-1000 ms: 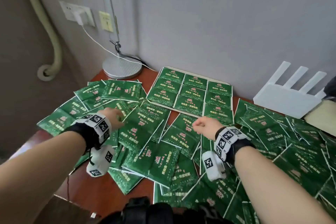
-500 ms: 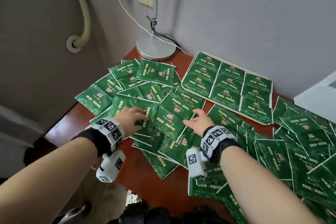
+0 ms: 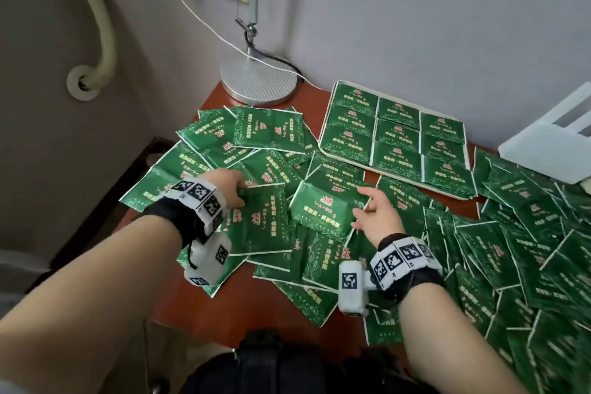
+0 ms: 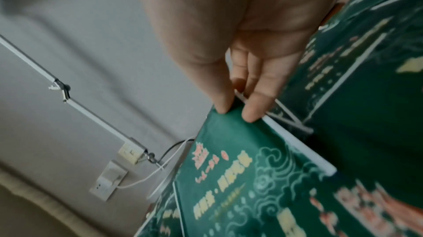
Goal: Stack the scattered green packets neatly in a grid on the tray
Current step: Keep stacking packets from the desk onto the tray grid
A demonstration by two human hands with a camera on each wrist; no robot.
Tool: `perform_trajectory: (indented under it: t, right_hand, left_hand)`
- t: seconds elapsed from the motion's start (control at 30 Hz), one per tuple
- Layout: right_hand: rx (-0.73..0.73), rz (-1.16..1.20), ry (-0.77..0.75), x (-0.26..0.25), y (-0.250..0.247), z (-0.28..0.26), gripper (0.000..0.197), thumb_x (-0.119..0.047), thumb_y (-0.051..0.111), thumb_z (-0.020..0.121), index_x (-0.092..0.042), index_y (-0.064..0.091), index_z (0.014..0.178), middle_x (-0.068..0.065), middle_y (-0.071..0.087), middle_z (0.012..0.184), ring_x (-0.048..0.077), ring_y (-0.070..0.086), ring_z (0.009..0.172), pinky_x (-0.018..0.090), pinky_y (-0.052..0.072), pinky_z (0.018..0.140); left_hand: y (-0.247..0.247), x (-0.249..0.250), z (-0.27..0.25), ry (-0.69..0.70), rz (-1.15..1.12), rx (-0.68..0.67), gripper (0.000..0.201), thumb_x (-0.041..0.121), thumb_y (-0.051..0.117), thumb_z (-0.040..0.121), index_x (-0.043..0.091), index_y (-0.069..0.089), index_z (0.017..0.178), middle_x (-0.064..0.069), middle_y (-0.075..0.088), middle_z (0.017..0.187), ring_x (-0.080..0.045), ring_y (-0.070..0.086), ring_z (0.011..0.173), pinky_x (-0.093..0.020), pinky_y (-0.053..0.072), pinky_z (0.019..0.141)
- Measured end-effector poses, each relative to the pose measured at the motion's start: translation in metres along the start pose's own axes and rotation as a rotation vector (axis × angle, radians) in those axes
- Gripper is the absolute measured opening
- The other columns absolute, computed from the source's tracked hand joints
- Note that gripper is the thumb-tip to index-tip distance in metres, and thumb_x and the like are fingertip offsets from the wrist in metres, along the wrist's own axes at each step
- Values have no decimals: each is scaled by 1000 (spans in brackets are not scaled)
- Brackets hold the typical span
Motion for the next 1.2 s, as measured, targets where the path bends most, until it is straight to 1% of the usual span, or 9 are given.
perform_trajectory:
  t: [0.1,0.27,0.37,0.5,0.63,0.73,0.87,1.03,1.2]
  right_hand:
    - [45,-79,-48,-2,-17,-3,37,-15,60,87,-20,53,122,-2,52,95,18,58,88,26,44,79]
    - [71,-159,-114,-5,-42,-8,25,-16,62,86,-20,62,110,-1,56,98,12,52,79,20,41,73]
    - [112,-206,-157,-7,-57,-7,13,-18,60,88,-22,67,99,-4,55,86,6,48,67,17,36,57]
    - [184,-150,-192,-9,-71,-2,12,-16,57,89,-20,67,95,1,54,98,14,52,82,23,39,76]
    - [258,-126,-167,-2,-80,6,13,-17,56,90,-15,66,98,-1,44,103,11,43,94,20,32,87]
    - [284,-30,-145,7,-79,14,9,-16,56,90,-18,64,94,-2,50,105,13,49,101,31,37,98]
    - [224,48,-68,16,-65,23,6,-17,51,93,-21,56,94,-2,57,98,20,64,87,36,53,77]
    - [222,-81,-55,21,-61,29,17,-18,59,88,-17,58,105,-9,55,98,15,54,86,24,40,74]
    - [210,-77,-1,29,-60,29,17,-19,55,90,-18,59,107,-1,62,93,22,61,84,22,39,58]
  left_hand:
    - [-16,4,-2,26,-75,68,26,28,56,90,15,56,112,3,57,93,-14,54,84,-22,46,71]
    - [-37,13,-4,84,-511,228,16,25,61,87,15,51,95,0,59,85,-11,55,68,-20,45,57]
    - [-34,28,-4,125,-860,214,21,12,59,87,11,49,105,-6,61,95,-9,59,66,-13,50,49]
    - [-29,44,0,203,-1050,164,67,-4,55,85,24,29,141,-16,59,110,-14,62,74,-16,56,61]
    - [-26,49,2,213,-996,161,74,-7,51,87,38,28,141,-13,45,136,-11,64,79,-20,57,67]
    - [-20,45,7,198,-826,178,61,0,52,89,39,40,134,-8,49,132,-7,64,75,-20,54,57]
    - [-11,40,14,174,-687,174,35,10,56,89,27,57,120,2,63,95,-2,58,68,-16,45,56]
    - [-13,38,22,110,-664,203,14,16,58,89,19,65,100,5,68,84,-6,62,73,-26,53,70]
    - [-26,36,26,118,-621,336,4,27,62,85,26,63,82,4,55,119,-17,58,96,-34,47,92]
Point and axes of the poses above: each hand's wrist, its own z-axis towards the middle knuckle, its own y-axis out of the palm, x = y × z, the point moved 5 cm from there along z, towards the middle knuckle
